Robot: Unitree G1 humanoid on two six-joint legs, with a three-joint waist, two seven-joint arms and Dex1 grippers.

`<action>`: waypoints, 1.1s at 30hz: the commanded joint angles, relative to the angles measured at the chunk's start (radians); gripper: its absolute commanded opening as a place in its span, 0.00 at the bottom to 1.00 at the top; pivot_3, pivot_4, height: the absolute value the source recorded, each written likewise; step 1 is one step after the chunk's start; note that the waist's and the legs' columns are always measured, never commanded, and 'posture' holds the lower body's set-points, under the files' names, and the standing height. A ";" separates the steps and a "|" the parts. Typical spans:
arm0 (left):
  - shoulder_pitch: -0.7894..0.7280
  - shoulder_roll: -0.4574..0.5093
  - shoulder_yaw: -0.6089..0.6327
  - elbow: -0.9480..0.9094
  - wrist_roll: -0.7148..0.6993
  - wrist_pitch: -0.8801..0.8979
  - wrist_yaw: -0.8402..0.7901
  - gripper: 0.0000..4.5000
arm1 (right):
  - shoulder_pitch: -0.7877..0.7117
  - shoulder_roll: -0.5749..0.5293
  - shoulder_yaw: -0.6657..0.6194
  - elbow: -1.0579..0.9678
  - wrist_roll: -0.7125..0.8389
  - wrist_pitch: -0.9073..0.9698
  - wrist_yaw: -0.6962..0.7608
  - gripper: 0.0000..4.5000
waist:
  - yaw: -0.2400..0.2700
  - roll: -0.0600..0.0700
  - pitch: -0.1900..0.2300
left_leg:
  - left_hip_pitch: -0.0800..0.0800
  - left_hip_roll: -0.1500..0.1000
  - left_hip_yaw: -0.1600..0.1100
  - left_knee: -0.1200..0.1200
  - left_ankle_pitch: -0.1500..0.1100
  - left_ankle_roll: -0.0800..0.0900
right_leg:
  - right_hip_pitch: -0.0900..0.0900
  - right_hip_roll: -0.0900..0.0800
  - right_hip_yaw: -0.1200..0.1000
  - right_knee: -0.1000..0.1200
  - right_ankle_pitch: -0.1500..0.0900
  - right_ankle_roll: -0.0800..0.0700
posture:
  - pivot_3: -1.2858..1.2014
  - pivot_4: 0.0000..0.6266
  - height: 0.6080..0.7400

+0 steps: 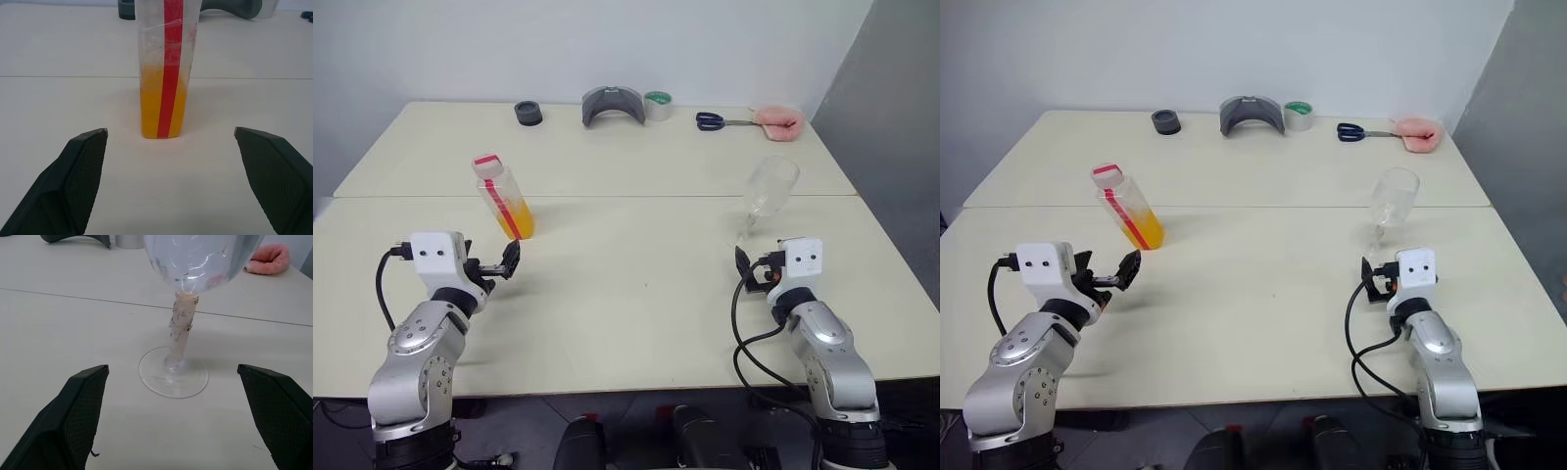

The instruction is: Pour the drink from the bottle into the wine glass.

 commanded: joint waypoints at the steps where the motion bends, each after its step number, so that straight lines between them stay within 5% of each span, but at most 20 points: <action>1: 0.004 0.021 0.015 -0.044 0.006 -0.010 0.001 0.99 | 0.002 -0.008 -0.005 -0.032 0.000 -0.027 0.005 1.00 | 0.000 0.000 0.000 | 0.000 0.000 0.000 0.000 0.000 0.000 | 0.000 0.000 0.000 0.000 0.000 0.000 | 0.52 0.24 1.00; 33: -0.006 0.024 0.032 -0.033 -0.005 -0.017 0.005 0.99 | -0.011 -0.012 -0.007 -0.045 0.030 -0.019 0.036 1.00 | 0.000 0.000 0.000 | 0.000 0.000 0.000 0.000 0.000 0.000 | 0.000 0.000 0.000 0.000 0.000 0.000 | 0.52 0.24 1.00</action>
